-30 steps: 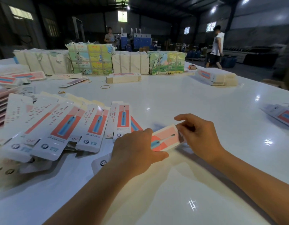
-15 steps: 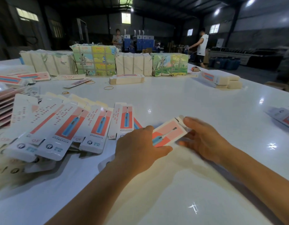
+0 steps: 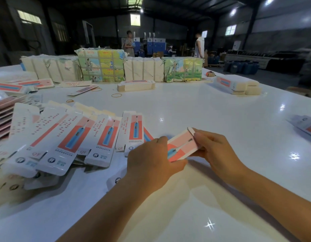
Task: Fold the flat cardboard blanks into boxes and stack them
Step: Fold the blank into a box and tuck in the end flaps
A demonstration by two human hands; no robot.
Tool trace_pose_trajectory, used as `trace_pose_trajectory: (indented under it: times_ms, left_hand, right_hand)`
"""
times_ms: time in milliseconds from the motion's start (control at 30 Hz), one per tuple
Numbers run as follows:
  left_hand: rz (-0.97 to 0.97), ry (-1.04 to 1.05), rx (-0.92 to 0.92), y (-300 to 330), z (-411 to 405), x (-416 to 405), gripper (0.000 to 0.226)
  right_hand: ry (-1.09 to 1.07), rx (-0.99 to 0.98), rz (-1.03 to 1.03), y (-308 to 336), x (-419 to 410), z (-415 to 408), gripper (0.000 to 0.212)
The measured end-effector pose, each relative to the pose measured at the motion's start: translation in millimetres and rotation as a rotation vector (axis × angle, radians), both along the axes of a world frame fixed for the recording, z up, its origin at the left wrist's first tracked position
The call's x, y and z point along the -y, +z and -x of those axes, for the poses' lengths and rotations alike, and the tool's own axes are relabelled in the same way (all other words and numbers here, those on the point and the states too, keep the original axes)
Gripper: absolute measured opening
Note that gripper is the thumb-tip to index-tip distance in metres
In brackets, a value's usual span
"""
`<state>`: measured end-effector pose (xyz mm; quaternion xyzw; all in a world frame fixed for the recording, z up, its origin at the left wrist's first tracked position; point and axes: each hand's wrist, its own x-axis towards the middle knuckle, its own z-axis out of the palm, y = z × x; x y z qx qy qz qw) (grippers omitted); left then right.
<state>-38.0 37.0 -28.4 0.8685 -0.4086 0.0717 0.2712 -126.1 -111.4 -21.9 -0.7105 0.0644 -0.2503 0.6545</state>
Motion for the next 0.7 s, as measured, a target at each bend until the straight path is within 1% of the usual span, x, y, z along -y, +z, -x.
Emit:
trace_pose_trajectory:
  times_ms: [67,167,233,333,433,467,567,633,700]
  left_hand:
    - [-0.008,-0.004,-0.034,-1.0,-2.3,2.1,0.062]
    - [-0.023,0.015,0.013,-1.2,-1.8,2.3,0.062]
    - [-0.026,0.022,0.038,-0.8,-0.4,0.5,0.063]
    - [-0.032,0.022,0.055,0.3,1.1,-1.3,0.063]
    - [-0.03,-0.001,0.066,2.4,3.3,-2.1,0.06]
    - [-0.026,-0.004,0.067,2.9,3.8,-2.8,0.059]
    - [-0.023,-0.022,0.03,5.7,3.2,-4.6,0.059]
    - [-0.026,-0.042,-0.011,7.1,4.0,-4.8,0.06]
    - [-0.027,-0.038,-0.012,8.2,5.8,-5.0,0.061]
  right_hand:
    - [-0.037,-0.018,-0.062,0.9,3.8,-2.3,0.05]
    - [-0.067,-0.005,-0.124,0.7,8.5,-3.3,0.051]
    - [-0.059,0.003,-0.082,0.7,8.0,-2.4,0.052]
    - [-0.06,0.024,0.017,-0.7,8.6,-0.9,0.056]
    - [-0.11,0.034,0.127,-1.1,8.7,0.5,0.061]
    - [-0.129,0.02,0.166,-2.0,9.2,0.7,0.058]
    - [-0.169,0.0,0.274,-6.3,10.1,0.7,0.034]
    - [-0.208,0.01,0.466,-7.8,7.5,2.5,0.031]
    - [-0.231,0.042,0.648,-6.4,2.5,5.6,0.032]
